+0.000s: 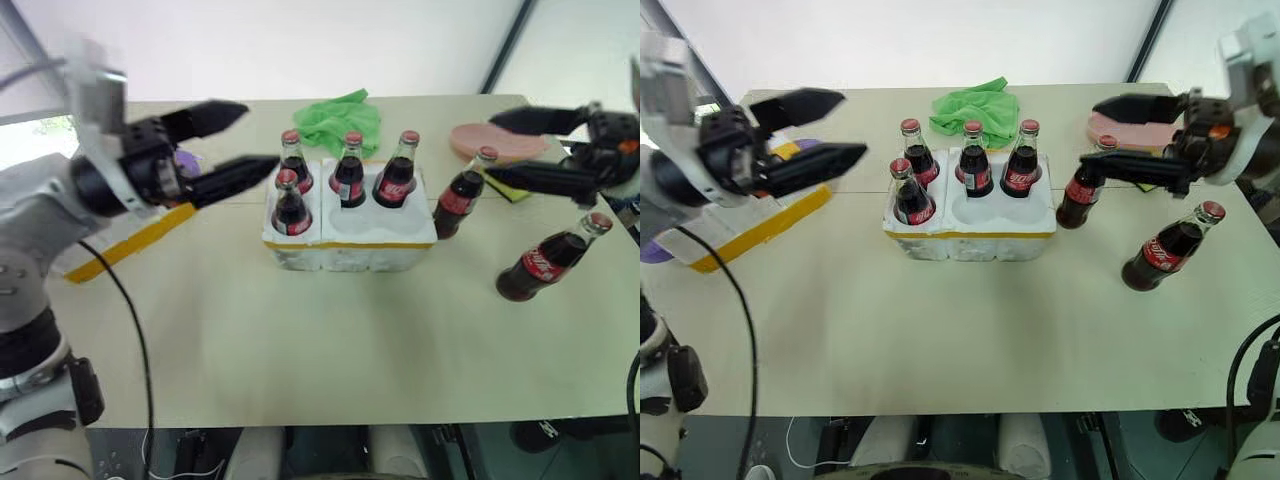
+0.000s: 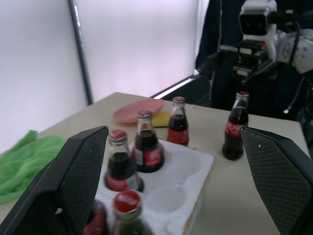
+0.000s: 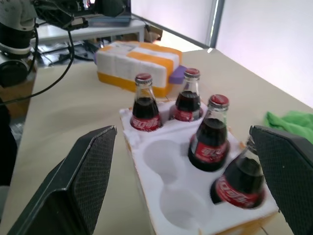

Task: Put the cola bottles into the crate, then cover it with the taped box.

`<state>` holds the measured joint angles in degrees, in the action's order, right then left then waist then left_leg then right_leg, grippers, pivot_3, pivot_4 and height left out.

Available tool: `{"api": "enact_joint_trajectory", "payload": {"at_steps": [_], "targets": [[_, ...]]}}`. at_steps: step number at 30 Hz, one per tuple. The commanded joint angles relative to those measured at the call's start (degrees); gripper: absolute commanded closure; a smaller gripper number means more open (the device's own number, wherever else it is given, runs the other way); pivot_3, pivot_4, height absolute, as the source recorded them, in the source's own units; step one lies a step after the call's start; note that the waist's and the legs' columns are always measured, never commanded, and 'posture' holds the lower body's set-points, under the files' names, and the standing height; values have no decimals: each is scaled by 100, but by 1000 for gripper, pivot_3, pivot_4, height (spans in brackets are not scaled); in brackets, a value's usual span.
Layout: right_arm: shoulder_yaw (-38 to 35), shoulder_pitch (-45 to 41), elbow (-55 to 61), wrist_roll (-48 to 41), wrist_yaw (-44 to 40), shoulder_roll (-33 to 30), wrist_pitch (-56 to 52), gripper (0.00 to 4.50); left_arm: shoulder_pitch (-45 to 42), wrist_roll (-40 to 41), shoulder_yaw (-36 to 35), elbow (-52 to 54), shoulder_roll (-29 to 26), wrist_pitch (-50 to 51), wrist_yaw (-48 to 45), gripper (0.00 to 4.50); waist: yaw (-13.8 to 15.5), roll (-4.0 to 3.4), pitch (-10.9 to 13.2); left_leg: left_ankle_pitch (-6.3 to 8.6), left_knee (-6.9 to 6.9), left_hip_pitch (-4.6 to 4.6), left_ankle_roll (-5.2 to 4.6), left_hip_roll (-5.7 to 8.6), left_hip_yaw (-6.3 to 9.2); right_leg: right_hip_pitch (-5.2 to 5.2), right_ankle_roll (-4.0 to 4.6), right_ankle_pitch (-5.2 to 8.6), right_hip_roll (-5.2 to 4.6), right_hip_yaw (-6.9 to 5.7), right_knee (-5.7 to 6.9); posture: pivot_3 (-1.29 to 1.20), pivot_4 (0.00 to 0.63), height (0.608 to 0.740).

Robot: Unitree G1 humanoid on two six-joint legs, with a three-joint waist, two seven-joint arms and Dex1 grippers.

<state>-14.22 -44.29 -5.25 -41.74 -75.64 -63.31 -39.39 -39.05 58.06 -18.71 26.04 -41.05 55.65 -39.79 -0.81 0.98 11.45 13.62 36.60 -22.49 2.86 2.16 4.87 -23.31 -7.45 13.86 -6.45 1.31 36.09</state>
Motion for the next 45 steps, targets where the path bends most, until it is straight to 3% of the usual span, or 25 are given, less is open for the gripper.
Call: {"api": "enact_joint_trajectory", "payload": {"at_steps": [1,9,13,17,23,35,45], "targets": [[-511,198,-237,140,162,-291,48,0,33,-123,336,84,83,-211,42,29,-4,1,0,0,0,-2,0,1,-2,0,1,0,0,1,-3,0,150,740],[-2709,2281,400,-164,940,-157,-710,0,255,-656,968,-251,106,-650,-336,29,14,-1,0,3,-9,-6,-6,1,-2,-7,0,0,0,2,-2,0,150,740],[-3786,3575,1159,-68,1295,510,-629,0,241,-824,1066,-467,72,-791,-551,29,9,0,-1,3,-5,2,-6,-1,-5,1,2,1,3,3,-2,0,150,740],[-4301,4261,1603,-259,1624,998,-671,0,250,-863,1066,-523,104,-831,-600,29,-6,-2,-2,3,15,0,-6,-1,-7,8,12,7,4,8,-2,0,150,740],[-4028,5080,1915,67,1843,1473,-73,0,258,-868,1073,-513,197,-832,-567,29,-4,1,-2,4,43,2,-6,-3,-5,26,9,7,5,8,-2,0,150,740],[-2818,5104,1546,742,2354,1930,998,0,399,-1016,1138,-365,140,-841,-657,29,5,0,-2,6,42,-1,-9,-2,-5,25,15,-2,3,8,-9,0,150,740],[-2357,4905,1133,917,2623,2033,1415,0,451,-786,1152,-259,-90,-642,-1035,29,0,1,-1,6,42,-1,-9,-3,-4,24,14,-1,3,8,-8,0,150,740]]}}
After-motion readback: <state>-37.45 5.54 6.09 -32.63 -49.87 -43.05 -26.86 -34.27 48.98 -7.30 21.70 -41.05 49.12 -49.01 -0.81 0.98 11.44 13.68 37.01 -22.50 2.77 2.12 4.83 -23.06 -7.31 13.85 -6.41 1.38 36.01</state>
